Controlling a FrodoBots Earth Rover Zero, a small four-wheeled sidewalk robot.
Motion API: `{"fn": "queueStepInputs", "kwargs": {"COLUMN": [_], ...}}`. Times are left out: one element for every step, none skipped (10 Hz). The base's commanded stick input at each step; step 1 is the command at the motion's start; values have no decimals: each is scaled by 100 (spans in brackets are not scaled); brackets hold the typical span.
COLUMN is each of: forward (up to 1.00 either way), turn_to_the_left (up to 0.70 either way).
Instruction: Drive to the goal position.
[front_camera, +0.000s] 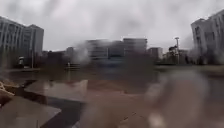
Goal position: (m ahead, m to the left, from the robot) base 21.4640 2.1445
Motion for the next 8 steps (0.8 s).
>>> {"fn": "queueStepInputs", "kwargs": {"forward": [100,100,100,100,100,100,100,100], "turn_to_the_left": [0,0,0,0,0,0,0,0]}}
